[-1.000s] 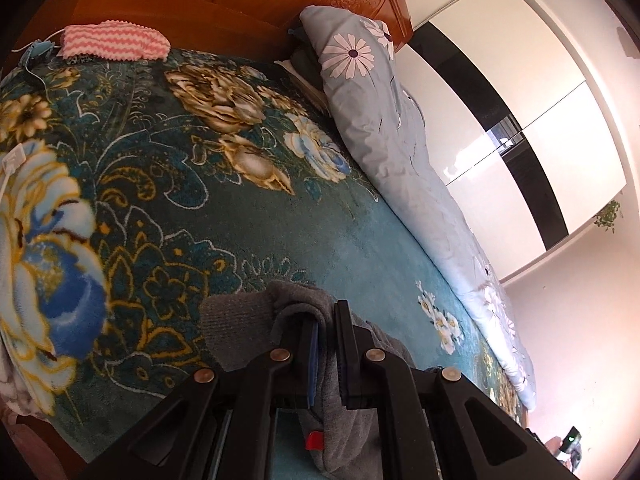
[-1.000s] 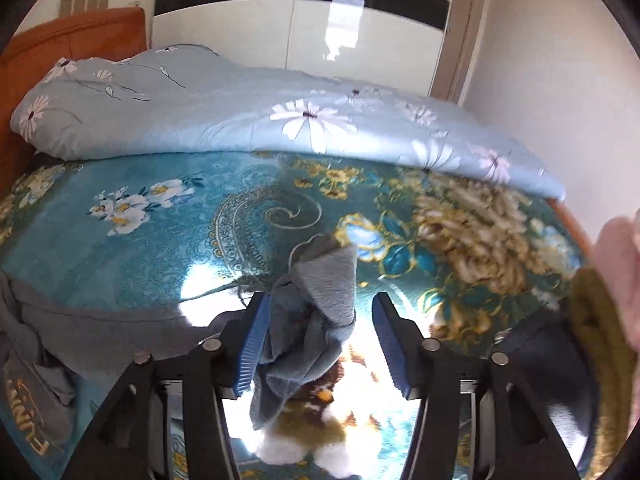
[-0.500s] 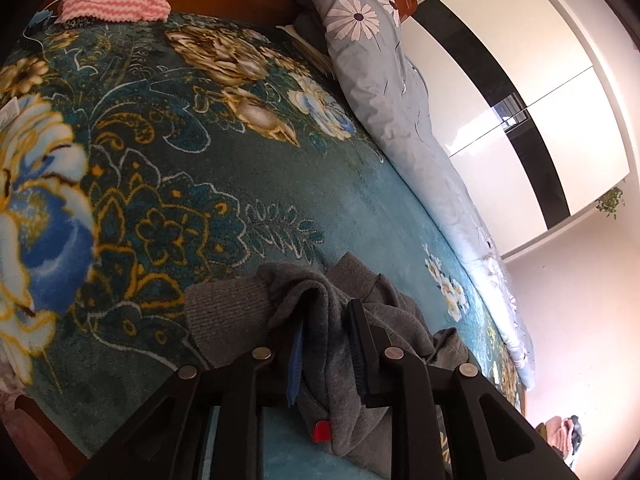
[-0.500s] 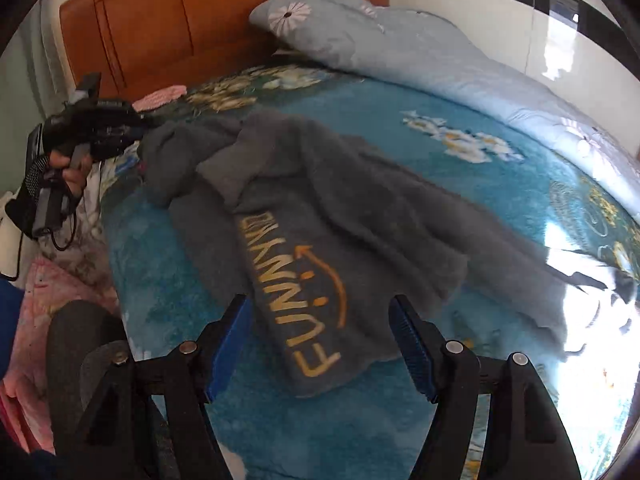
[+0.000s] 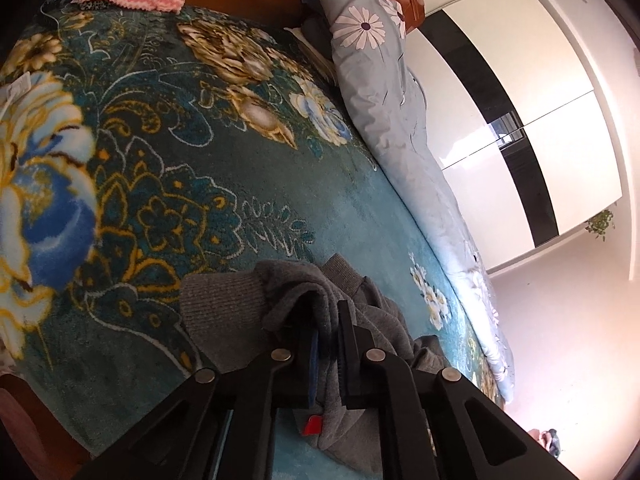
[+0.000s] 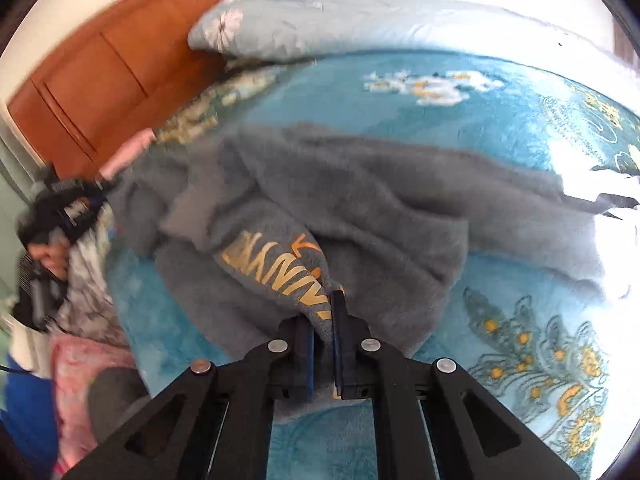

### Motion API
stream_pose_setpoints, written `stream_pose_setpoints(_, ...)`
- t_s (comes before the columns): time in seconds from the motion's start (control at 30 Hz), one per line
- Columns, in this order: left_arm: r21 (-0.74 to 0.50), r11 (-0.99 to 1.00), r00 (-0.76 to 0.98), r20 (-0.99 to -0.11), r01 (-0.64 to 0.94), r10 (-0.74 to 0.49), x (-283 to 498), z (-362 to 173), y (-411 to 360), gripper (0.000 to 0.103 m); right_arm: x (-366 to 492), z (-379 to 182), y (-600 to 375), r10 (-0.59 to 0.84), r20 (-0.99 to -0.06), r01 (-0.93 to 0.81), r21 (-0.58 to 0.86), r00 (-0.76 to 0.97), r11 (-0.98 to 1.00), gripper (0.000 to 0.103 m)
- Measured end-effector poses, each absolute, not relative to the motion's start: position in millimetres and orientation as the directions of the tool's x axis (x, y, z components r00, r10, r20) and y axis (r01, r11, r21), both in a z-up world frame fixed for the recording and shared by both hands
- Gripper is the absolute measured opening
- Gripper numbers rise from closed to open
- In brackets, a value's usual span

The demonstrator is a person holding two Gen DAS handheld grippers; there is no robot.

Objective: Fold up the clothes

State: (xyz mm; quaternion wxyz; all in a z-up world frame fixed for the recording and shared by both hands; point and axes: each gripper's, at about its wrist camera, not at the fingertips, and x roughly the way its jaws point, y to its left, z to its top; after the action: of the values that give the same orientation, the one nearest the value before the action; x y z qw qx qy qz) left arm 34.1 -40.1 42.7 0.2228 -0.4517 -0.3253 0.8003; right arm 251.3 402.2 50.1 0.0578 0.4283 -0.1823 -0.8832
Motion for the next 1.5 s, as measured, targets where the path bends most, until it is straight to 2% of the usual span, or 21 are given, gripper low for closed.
stream_pose_setpoints(0.2, -0.746, -0.655, -0.547, -0.501, -0.118, 0.671, 42, 79, -37, 0.006, 284, 112, 472, -0.326, -0.537, -0.023, 0.543, -0.778, -0.840, 0.007)
stream_pose_setpoints(0.37, -0.730, -0.642, -0.575, -0.429, -0.233, 0.697, 46, 127, -20, 0.006, 294, 162, 516, -0.270, -0.403, -0.024, 0.592, -0.875, -0.806, 0.007)
stream_pose_setpoints(0.5, -0.692, -0.644, -0.568, -0.402, -0.325, 0.718, 39, 161, 5, 0.005, 302, 195, 552, -0.174, -0.312, -0.054, 0.604, -0.934, -0.795, 0.007)
stream_pose_setpoints(0.63, -0.639, -0.679, -0.536, -0.454, -0.361, 0.712, 0, 179, 52, 0.006, 276, 205, 590, -0.090, -0.347, -0.141, 0.586, -0.934, -0.798, 0.007)
stream_pose_setpoints(0.8, -0.569, -0.743, -0.494, -0.561, -0.353, 0.664, -74, 170, 122, 0.006, 212, 194, 635, -0.021, -0.443, -0.260, 0.563, -0.896, -0.785, 0.007)
stream_pose_setpoints(1.07, -0.482, -0.812, -0.455, -0.672, -0.330, 0.584, -177, 116, 212, 0.006, 106, 134, 708, 0.088, -0.606, -0.481, 0.525, -0.791, -0.702, 0.007)
stream_pose_setpoints(1.23, -0.418, -0.846, -0.395, -0.753, -0.331, 0.527, -205, 73, 243, 0.010, 67, 84, 733, 0.130, -0.695, -0.582, 0.467, -0.707, -0.666, 0.007)
stream_pose_setpoints(1.3, -0.436, -0.836, -0.343, -0.770, -0.333, 0.538, -207, 58, 248, 0.010, 55, 64, 738, 0.128, -0.731, -0.616, 0.452, -0.670, -0.645, 0.007)
stream_pose_setpoints(1.43, -0.573, -0.757, -0.198, -0.740, -0.313, 0.642, -200, 46, 243, 0.027, 51, 44, 740, 0.122, -0.762, -0.644, 0.437, -0.636, -0.628, 0.010)
stream_pose_setpoints(1.47, -0.585, -0.747, -0.191, -0.732, -0.315, 0.654, -193, 50, 239, 0.031, 53, 44, 739, 0.129, -0.762, -0.645, 0.430, -0.635, -0.632, 0.013)
stream_pose_setpoints(1.5, -0.582, -0.745, -0.191, -0.731, -0.325, 0.655, -188, 54, 236, 0.035, 56, 47, 736, 0.129, -0.758, -0.636, 0.428, -0.640, -0.642, 0.029)
